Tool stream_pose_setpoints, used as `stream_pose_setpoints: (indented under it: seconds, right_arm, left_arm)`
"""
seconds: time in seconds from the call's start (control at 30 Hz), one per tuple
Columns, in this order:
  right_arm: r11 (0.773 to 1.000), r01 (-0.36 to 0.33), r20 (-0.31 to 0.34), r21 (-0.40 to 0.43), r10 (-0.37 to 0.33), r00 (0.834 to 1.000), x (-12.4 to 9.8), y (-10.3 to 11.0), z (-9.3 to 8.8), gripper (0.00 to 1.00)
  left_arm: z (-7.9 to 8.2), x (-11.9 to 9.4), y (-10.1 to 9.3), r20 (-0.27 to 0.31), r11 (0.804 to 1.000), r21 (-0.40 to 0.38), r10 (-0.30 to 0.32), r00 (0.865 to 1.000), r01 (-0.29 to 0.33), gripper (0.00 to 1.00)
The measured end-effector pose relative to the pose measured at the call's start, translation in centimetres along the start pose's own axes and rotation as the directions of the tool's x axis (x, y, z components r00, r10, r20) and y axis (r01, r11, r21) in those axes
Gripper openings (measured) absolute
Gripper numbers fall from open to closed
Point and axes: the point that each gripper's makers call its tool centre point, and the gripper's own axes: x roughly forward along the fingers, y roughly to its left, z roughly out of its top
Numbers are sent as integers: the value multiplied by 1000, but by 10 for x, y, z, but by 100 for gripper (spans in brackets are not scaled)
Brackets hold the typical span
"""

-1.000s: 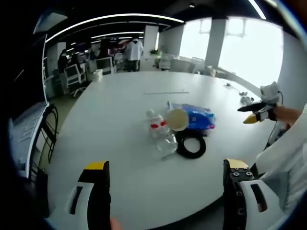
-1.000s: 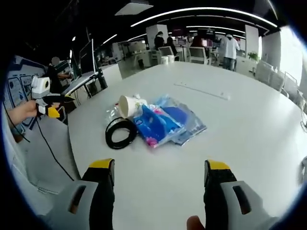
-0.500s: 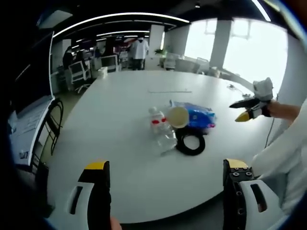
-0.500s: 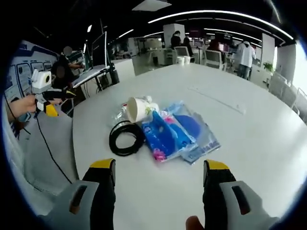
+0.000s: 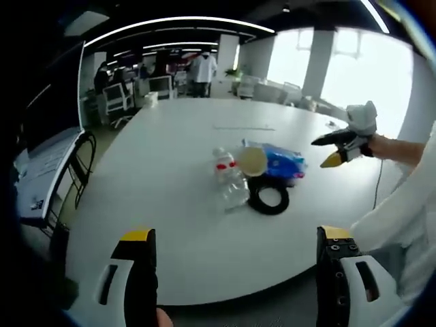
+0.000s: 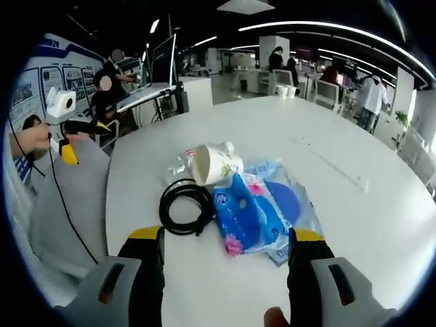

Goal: Arrange the tabletop items into an orderly group along one side of the table until the central work area is clear of visible clutter.

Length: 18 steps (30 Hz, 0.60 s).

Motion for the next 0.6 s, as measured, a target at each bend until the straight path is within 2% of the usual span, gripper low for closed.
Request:
stream_pose_setpoints:
  seconds: [0.4,0.6]
  right_arm:
    - [995,-70,-9,-67,69,998,26,12,20,70]
    - [990,-97,0,-99,98,995,39,13,38,68]
  left_arm:
    - [-6,-7,-2,-1,1000,-23,20,1000,-20,95]
    - [-9,-11,-1,0,998,-39,40,999,-40,95]
